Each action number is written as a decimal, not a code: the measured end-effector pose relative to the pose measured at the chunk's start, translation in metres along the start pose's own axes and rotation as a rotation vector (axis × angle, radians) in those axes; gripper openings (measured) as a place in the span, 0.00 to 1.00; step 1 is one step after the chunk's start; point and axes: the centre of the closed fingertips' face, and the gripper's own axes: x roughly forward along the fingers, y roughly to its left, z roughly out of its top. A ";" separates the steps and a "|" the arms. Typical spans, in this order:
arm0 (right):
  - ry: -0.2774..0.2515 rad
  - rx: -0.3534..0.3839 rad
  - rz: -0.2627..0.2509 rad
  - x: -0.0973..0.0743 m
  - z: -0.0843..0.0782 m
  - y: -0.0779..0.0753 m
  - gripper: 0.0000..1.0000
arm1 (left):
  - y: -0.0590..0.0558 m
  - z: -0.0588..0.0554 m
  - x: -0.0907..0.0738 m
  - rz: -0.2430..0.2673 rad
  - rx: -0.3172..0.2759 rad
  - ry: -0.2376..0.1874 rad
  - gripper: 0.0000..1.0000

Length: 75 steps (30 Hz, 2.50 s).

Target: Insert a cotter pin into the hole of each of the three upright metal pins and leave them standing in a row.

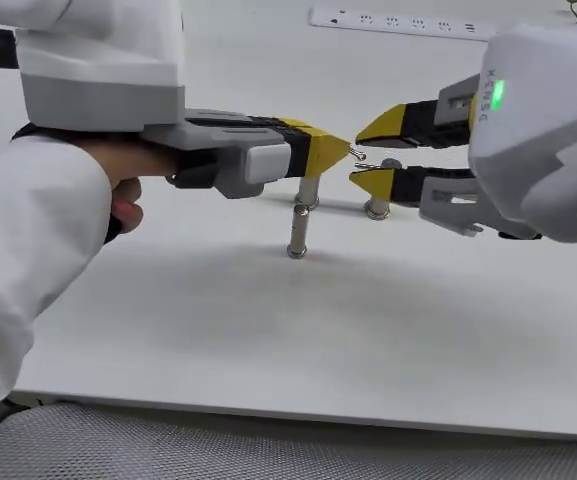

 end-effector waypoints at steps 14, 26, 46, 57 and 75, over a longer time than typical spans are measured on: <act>-0.119 0.438 0.175 -0.003 -0.001 0.007 0.10 | -0.008 -0.012 -0.011 -0.040 0.120 0.050 0.00; -0.214 0.567 0.311 -0.004 0.012 0.025 0.06 | -0.014 -0.009 -0.017 -0.105 0.274 0.044 0.00; -0.223 0.466 0.425 -0.014 0.028 0.048 0.00 | -0.025 -0.025 -0.023 -0.214 0.412 0.115 0.00; -0.241 0.395 0.516 -0.026 0.027 0.058 0.00 | -0.037 -0.038 -0.025 -0.288 0.484 0.180 0.00; -0.164 0.418 0.475 -0.009 0.007 0.047 0.00 | -0.006 -0.043 -0.019 -0.175 0.492 0.206 0.15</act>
